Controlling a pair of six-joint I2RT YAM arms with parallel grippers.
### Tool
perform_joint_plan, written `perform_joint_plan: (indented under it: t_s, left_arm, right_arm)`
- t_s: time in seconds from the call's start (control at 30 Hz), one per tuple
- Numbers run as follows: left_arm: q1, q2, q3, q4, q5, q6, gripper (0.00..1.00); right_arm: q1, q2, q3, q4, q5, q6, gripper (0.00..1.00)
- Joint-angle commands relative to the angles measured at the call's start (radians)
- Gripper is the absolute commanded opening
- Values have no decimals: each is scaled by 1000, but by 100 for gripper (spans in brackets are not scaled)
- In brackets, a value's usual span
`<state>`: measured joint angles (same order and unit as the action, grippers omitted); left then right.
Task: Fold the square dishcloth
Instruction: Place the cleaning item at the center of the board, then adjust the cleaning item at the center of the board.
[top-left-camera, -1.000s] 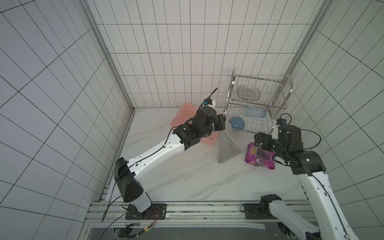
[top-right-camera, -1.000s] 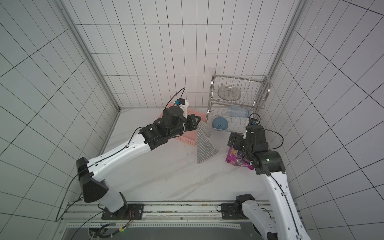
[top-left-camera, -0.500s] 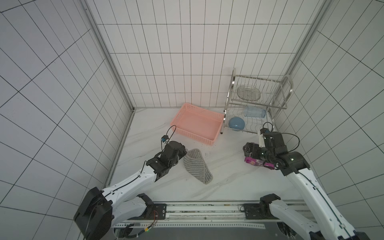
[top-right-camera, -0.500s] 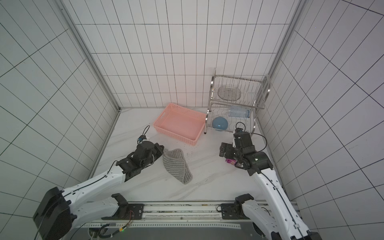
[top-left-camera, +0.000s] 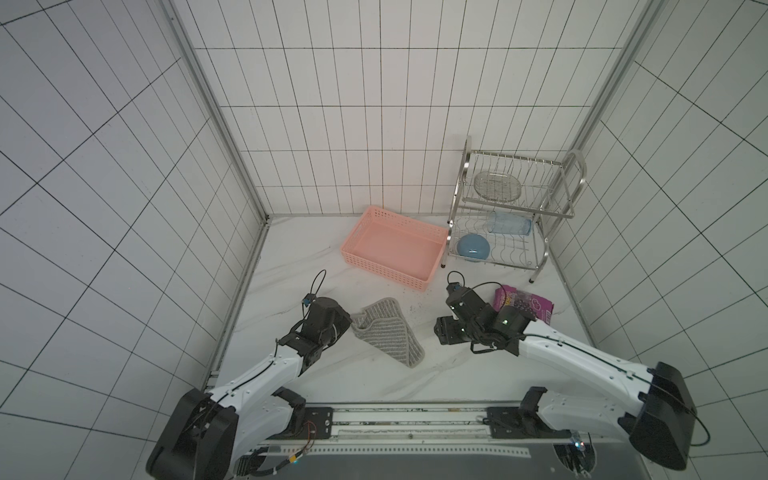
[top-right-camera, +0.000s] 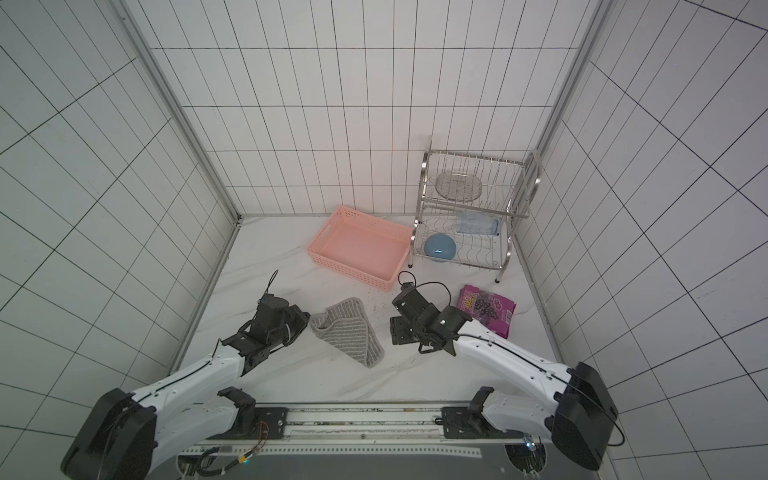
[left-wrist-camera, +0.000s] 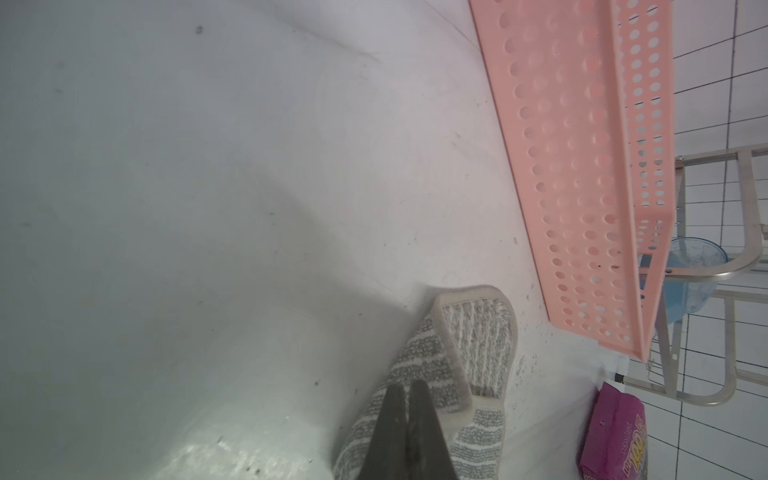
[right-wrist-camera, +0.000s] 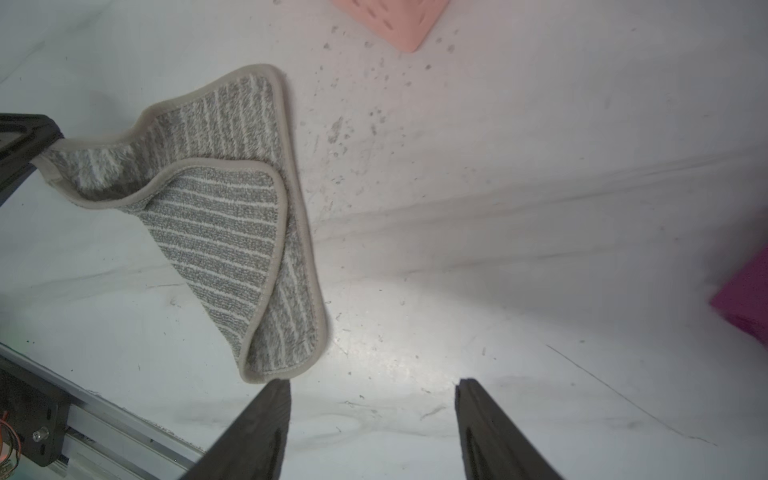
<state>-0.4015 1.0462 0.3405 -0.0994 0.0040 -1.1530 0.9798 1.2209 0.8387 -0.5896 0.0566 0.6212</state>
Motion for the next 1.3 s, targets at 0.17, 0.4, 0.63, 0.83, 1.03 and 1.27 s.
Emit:
perform_joint_plan:
  t_s: [0.17, 0.4, 0.63, 0.83, 1.03, 1.27]
  left_arm:
    - [63, -26, -44, -44, -4, -8, 14]
    - [97, -20, -54, -50, 17, 19, 11]
    - [107, -29, -50, -67, 19, 24, 9]
    - [108, -26, -43, -85, 19, 25, 0]
    - [110, -39, -40, -112, 21, 25, 0]
    - [100, -77, -57, -129, 87, 24, 0]
  right_arm:
    - [86, 272, 126, 135, 11, 85, 57]
    - [134, 416, 214, 135, -26, 87, 48]
    - [183, 452, 195, 113, -48, 132, 47]
    - [220, 437, 139, 103, -70, 156, 48]
    - [224, 453, 114, 88, -72, 150, 21]
    - [116, 382, 78, 18, 36, 72, 18]
